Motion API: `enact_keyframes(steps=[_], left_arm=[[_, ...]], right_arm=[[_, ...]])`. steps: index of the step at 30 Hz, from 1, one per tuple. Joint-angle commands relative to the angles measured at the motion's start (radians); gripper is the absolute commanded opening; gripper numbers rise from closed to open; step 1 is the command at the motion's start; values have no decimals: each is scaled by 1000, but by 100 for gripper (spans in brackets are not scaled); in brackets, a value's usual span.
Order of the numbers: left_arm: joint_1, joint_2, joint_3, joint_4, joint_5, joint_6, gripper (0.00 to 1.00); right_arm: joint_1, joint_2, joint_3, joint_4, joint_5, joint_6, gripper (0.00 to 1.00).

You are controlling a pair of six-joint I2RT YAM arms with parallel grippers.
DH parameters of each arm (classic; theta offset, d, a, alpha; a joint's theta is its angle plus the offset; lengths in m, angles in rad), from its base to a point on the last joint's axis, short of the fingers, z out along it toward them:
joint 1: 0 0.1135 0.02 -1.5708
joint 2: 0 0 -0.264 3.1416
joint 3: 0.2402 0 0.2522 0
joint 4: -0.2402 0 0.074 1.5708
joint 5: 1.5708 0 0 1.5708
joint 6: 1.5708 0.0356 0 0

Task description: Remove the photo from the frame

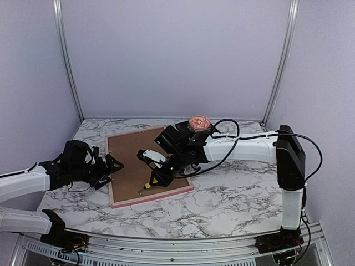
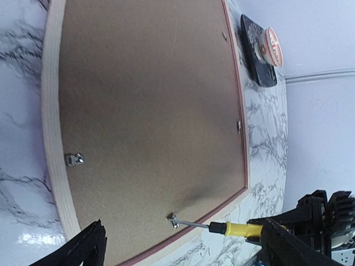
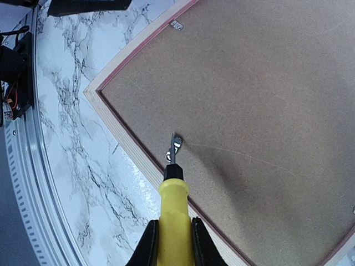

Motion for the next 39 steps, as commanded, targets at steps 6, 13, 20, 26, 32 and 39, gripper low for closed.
enact_keyframes(steps=[6, 13, 20, 26, 32, 39], left_arm=[[167, 54, 21, -86, -27, 108, 99], [180, 155, -4, 40, 15, 68, 99], [180, 205, -28, 156, 3, 29, 99], [180, 215, -43, 202, 8, 3, 99], [179, 224, -55, 218, 5, -8, 99], [180, 237, -58, 239, 8, -18, 99]], right_arm=[[26, 60, 105, 126, 42, 127, 0], [41, 131, 164, 171, 43, 172, 0], [46, 192, 202, 227, 32, 206, 0], [46, 237, 232, 261, 29, 243, 0], [46, 287, 279, 271, 14, 262, 0], [46, 323, 318, 271, 32, 283, 0]])
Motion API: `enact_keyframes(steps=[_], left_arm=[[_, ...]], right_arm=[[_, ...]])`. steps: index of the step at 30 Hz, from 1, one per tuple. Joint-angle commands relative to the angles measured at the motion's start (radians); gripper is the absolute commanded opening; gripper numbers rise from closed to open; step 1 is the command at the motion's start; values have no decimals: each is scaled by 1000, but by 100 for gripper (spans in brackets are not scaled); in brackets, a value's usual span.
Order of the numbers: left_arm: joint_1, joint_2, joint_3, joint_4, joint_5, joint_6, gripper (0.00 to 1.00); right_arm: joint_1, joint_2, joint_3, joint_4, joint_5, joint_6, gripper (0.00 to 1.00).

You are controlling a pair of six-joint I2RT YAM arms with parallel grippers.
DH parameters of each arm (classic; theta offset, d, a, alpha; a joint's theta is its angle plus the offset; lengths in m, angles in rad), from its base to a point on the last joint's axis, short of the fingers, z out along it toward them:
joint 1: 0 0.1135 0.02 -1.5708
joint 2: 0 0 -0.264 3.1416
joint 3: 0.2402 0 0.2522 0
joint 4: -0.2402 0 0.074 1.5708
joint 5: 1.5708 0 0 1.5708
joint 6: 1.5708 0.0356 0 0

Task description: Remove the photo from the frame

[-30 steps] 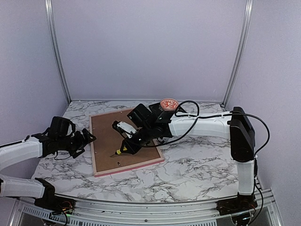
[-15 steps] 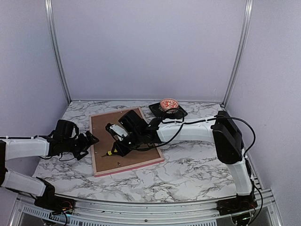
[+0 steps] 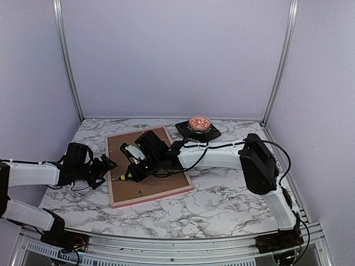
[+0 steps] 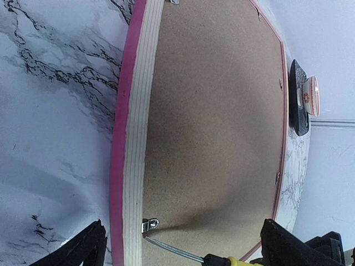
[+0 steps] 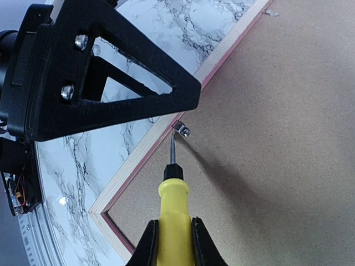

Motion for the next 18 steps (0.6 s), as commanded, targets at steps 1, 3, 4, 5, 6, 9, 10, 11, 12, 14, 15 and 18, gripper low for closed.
enact_keyframes(steps=[1, 3, 4, 5, 6, 9, 10, 11, 12, 14, 15, 18], left_arm=[[4, 8, -7, 35, 10, -5, 99], [3, 7, -6, 36, 10, -5, 99], [3, 7, -6, 35, 12, -6, 99], [3, 6, -6, 36, 12, -6, 99], [4, 4, -7, 36, 13, -7, 99], [2, 0, -7, 36, 15, -8, 99], [2, -3, -7, 36, 15, -8, 99], [1, -6, -7, 36, 16, -8, 99], [2, -9, -7, 36, 16, -8, 99], [1, -14, -6, 33, 15, -8, 99], [3, -15, -4, 31, 13, -7, 99], [2, -13, -5, 31, 11, -11, 99]], right_arm=[[8, 27, 48, 8, 27, 28, 0], [9, 27, 49, 13, 66, 37, 0], [8, 28, 48, 15, 81, 42, 0], [8, 29, 47, 22, 96, 48, 0], [7, 29, 46, 30, 104, 59, 0], [6, 34, 50, 44, 124, 77, 0], [7, 35, 51, 45, 137, 82, 0], [5, 35, 51, 49, 144, 86, 0], [5, 36, 51, 55, 141, 89, 0], [4, 39, 53, 61, 138, 99, 0], [4, 40, 52, 66, 136, 105, 0], [6, 42, 46, 86, 125, 119, 0]])
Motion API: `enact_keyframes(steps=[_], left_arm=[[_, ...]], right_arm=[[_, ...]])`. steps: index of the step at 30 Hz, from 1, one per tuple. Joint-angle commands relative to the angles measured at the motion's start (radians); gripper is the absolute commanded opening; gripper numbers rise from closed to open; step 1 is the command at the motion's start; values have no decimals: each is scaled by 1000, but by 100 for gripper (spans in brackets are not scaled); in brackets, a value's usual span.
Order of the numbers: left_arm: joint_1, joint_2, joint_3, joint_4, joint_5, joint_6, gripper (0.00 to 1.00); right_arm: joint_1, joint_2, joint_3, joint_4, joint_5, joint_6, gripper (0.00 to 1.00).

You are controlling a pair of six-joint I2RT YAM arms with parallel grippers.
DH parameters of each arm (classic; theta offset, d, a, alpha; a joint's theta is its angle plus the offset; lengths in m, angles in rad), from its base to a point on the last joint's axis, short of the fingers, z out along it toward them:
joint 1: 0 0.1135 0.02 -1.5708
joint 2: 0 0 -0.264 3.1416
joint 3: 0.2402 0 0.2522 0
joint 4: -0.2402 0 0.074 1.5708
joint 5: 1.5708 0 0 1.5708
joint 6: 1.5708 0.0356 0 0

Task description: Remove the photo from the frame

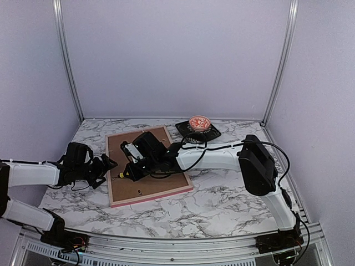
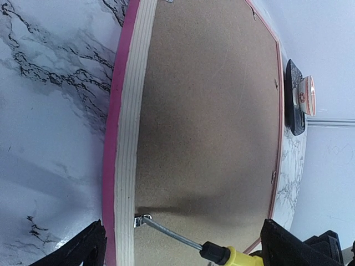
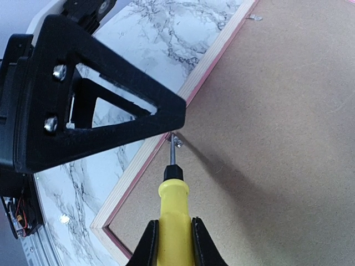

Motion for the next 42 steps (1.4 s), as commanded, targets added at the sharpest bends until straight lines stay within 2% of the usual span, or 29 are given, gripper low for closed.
enact_keyframes(steps=[1, 6, 14, 17, 21, 23, 29, 39, 42], left_arm=[[2, -14, -6, 17, 3, -7, 99], [2, -20, -6, 17, -2, -12, 99], [5, -26, 21, -23, -34, 12, 99], [7, 9, 80, -87, -56, 53, 99], [15, 56, 163, -198, -164, 126, 98], [25, 80, 192, -231, -205, 155, 93], [43, 203, 275, -271, -267, 227, 63], [44, 338, 357, -298, -294, 276, 35], [44, 351, 358, -291, -277, 272, 33]], right_arm=[[-2, 31, 30, 60, 38, 41, 0], [4, 31, 23, 79, 25, 63, 0], [5, -63, -91, 128, 71, 49, 0], [7, -80, -113, 133, 43, 50, 0], [13, -113, -158, 146, 47, 50, 0], [13, -140, -188, 164, 57, 55, 0], [13, -212, -253, 190, 83, 43, 0], [14, -309, -351, 235, 104, 27, 0], [14, -332, -383, 245, 110, 25, 0]])
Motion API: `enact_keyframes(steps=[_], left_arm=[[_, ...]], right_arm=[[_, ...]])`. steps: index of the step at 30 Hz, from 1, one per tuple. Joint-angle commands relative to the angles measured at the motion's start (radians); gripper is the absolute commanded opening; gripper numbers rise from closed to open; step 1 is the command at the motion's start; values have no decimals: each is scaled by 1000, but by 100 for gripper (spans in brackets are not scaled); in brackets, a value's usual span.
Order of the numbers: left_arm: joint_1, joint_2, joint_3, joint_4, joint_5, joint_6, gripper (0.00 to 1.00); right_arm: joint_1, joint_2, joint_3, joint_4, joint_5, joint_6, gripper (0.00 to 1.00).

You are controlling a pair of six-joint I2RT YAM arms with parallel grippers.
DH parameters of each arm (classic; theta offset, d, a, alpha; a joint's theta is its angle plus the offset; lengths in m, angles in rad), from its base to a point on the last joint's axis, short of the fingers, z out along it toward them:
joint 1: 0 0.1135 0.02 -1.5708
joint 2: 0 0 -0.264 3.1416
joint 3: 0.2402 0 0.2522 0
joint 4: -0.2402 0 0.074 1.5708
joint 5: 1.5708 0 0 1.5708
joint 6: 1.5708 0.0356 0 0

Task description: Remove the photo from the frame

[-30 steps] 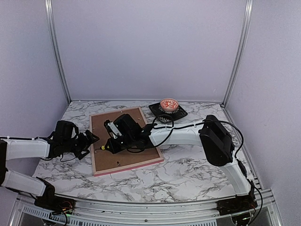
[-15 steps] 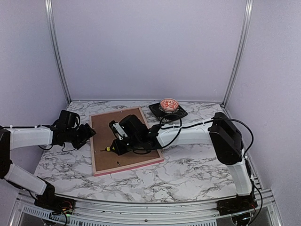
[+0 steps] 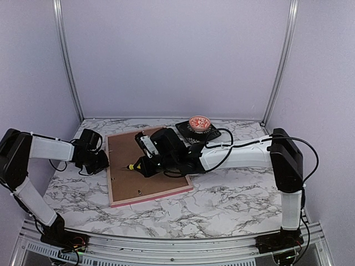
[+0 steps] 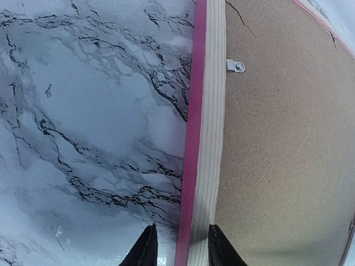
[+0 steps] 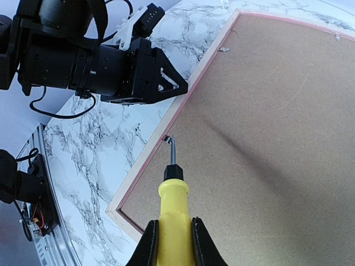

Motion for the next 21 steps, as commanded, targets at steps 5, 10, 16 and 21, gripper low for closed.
enact_keyframes(steps=[5, 10, 16, 21], left_arm=[[2, 31, 13, -12, 8, 11, 30], [-6, 42, -6, 33, 46, 7, 35], [-14, 49, 0, 32, 32, 6, 32], [-13, 31, -14, 38, 31, -20, 27]], right_arm=[[9, -67, -51, 60, 27, -24, 0], [9, -81, -70, 86, 28, -25, 0], [9, -87, -81, 90, 26, -25, 0], [9, -93, -93, 93, 25, -25, 0]])
